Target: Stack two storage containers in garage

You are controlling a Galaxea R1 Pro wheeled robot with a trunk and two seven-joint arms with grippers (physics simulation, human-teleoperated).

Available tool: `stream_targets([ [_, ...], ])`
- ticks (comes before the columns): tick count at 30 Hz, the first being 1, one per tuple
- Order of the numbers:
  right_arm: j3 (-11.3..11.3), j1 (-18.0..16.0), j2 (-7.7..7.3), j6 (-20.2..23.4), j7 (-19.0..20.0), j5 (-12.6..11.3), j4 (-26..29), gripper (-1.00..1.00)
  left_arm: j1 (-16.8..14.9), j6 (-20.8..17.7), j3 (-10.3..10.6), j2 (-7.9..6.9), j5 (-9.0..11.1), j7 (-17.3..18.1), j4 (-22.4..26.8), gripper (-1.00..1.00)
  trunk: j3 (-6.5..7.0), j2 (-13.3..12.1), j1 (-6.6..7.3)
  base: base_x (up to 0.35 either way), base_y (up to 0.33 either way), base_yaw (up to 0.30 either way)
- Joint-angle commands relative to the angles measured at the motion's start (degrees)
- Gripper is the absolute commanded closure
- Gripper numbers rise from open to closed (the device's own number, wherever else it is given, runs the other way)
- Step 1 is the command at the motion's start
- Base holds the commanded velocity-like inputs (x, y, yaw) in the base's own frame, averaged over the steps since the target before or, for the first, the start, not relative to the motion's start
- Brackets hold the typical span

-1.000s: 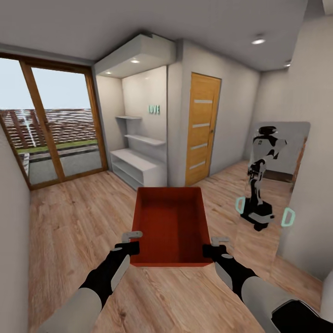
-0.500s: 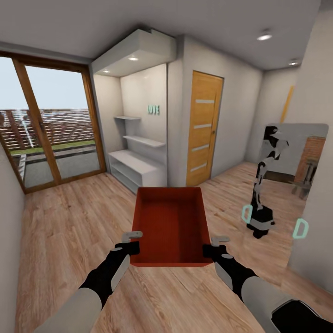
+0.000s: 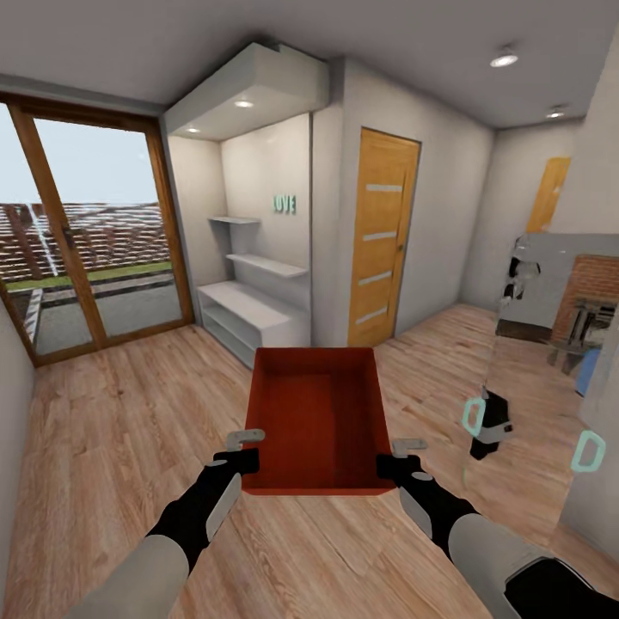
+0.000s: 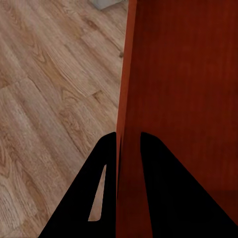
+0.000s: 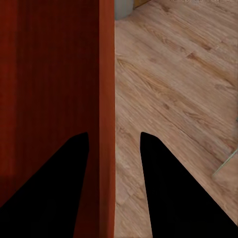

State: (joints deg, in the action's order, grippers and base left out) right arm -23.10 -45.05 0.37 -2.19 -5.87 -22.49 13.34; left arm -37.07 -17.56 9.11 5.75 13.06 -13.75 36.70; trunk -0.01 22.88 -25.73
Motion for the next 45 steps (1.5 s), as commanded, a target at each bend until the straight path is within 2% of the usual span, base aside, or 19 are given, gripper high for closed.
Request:
stream_targets([
  [1,0.5,0.0,-0.16,-0.3,0.0,-0.7,-0.1,1.0,0.0,-0.4,-5.3,-0.38,-0.4,-0.9,0.2,1.0,-0.02,0.0,-0.05,0.322,0.0,0.0],
  [38,0.5,-0.1,-0.2,-0.2,0.0,-0.7,-0.1,1.0,0.0,-0.4,-5.3,-0.38,-0.4,-0.9,0.1,1.0,-0.02,0.0,-0.05,0.322,0.0,0.0],
  [39,-0.2,0.0,0.12,-0.2,-0.5,-0.6,-0.1,1.0,0.0,0.1,-0.1,-0.36,0.3,-0.5,-0.3,1.0,-0.02,0.0,-0.05,0.0,0.0,0.0],
  [41,-0.9,-0.1,0.14,-0.1,-0.5,-0.6,-0.1,1.0,0.0,0.1,0.3,-0.55,1.3,-0.4,-0.6,1.0,-0.02,0.0,-0.05,0.0,0.0,0.0],
  [45,-0.9,-0.1,0.18,-0.1,-0.5,-0.6,-0.1,1.0,0.0,0.1,0.7,-0.55,1.2,-0.4,-0.6,1.0,-0.02,0.0,-0.05,0.0,0.0,0.0],
])
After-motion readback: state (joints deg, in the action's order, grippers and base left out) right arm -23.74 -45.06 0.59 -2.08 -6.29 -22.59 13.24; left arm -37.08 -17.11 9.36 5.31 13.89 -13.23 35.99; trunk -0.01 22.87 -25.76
